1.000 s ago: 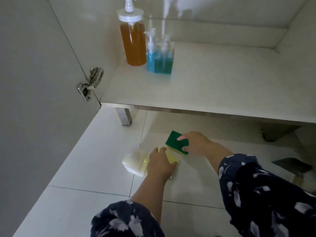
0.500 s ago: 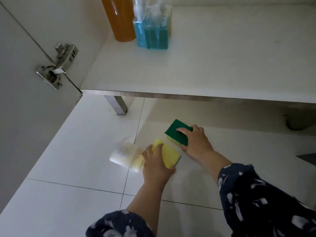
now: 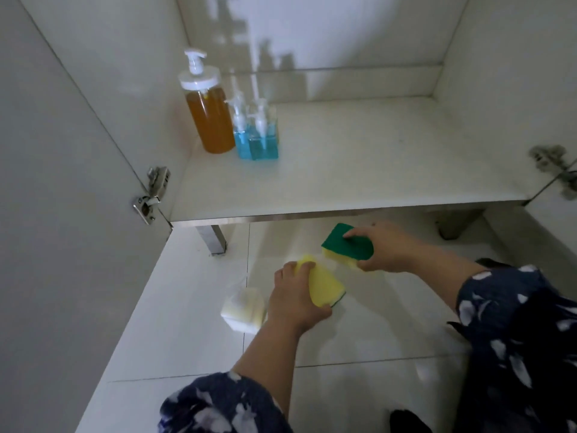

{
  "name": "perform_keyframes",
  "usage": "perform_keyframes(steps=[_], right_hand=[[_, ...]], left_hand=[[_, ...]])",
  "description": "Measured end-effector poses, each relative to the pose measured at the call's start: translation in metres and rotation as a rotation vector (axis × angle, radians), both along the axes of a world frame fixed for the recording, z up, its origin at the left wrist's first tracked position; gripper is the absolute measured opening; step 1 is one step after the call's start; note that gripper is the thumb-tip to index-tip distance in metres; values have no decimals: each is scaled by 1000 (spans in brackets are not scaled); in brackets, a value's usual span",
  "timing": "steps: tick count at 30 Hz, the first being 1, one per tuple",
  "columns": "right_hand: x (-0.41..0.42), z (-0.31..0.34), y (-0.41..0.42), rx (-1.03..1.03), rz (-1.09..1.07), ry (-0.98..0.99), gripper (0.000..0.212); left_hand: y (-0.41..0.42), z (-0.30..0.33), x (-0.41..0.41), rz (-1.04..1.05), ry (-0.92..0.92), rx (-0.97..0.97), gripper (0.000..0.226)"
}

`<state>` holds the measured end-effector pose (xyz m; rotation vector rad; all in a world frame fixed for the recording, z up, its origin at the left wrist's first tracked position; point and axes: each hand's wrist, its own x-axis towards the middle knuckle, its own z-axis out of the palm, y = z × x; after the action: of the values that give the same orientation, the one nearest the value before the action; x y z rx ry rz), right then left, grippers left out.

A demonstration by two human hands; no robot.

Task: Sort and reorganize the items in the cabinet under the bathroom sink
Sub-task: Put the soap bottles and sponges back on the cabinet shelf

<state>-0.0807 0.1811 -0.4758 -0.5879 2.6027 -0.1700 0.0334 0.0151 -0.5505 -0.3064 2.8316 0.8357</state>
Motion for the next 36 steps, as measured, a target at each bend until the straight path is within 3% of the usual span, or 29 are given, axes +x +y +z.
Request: perform_keyframes(steps=[5, 9, 22, 36], right_hand=[[4, 91, -21, -17, 9, 118, 65], [-6, 120, -57, -75, 45, 178, 65], [-107, 57, -177, -249, 38, 172, 68], [-139, 43, -236, -263, 31, 155, 73]], left_hand=[[-39, 74, -13, -38, 87, -12, 92], [-82, 108, -31, -17, 123, -65, 89], [-188, 86, -141, 104, 54, -94, 89], [-234, 73, -190, -14, -1, -47, 97]])
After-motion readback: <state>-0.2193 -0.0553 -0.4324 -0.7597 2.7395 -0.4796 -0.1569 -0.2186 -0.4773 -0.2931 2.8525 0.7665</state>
